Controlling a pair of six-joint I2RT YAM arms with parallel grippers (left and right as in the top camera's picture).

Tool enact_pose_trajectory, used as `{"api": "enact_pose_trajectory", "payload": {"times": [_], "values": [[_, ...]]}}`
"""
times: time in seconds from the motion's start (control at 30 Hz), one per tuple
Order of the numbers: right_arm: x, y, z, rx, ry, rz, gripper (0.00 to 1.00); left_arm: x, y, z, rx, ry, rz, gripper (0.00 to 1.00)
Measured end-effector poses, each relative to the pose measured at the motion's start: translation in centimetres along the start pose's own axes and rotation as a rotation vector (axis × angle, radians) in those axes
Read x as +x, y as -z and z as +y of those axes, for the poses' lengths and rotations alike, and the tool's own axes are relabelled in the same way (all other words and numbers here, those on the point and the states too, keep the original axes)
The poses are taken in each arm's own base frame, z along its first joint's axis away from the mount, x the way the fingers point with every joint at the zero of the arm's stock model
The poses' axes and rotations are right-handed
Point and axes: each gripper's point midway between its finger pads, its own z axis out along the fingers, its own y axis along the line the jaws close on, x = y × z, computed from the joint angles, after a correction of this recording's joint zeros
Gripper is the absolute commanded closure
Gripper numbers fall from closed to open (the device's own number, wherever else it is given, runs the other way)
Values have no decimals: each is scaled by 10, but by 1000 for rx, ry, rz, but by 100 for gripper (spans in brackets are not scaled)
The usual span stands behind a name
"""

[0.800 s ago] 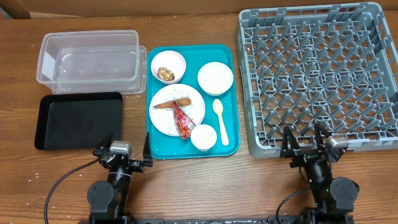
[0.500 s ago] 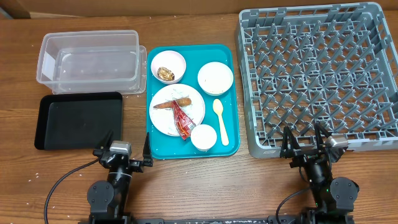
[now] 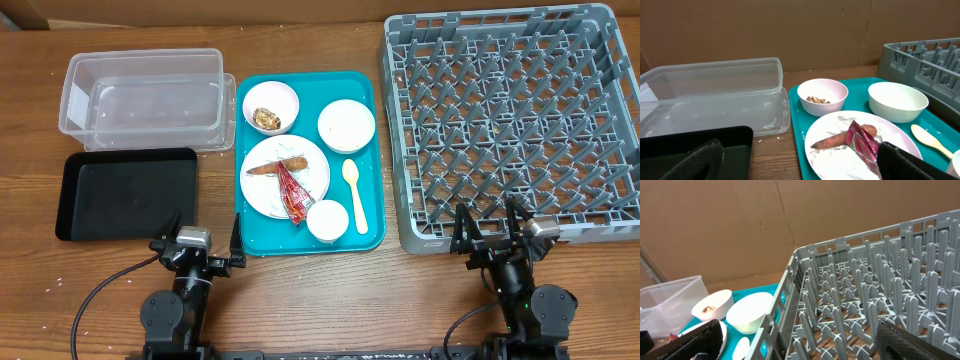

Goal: Sort waste into correct bins and load items into the dishwasher
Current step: 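Move the left gripper toward the white plate on the teal tray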

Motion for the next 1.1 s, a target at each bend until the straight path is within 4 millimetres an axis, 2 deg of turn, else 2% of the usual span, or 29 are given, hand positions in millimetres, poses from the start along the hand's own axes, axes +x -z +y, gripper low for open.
{"api": "enact_pose_trajectory", "payload": {"times": [0.33, 0.4, 0.5, 0.6, 0.7, 0.83, 0.93, 1.0, 1.1], "values": [[-3, 0, 1, -3, 2, -10, 0, 0, 0, 0, 0, 0, 0, 0], [-8, 0, 4, -18, 9, -31, 0, -5, 0, 0, 1, 0, -22, 0], [-20, 1, 14, -70, 27, -77, 0, -27, 2, -7, 41, 11, -110, 0], [-18, 2, 21, -106, 25, -52, 0, -31, 3, -14, 83, 34, -116, 0], [-30, 6, 30, -132, 27, -49, 0, -41, 6, -17, 105, 55, -97, 0], [-83, 16, 53, -162, 51, -64, 0, -76, 12, -23, 137, 66, -63, 0], [-122, 23, 68, -167, 75, -41, 0, -116, 12, -26, 164, 67, -29, 0], [-144, 23, 75, -163, 92, -6, 0, -135, 5, -27, 175, 60, 25, 0], [-168, 19, 81, -142, 105, 95, 0, -153, -10, -26, 186, 74, 161, 0]]}}
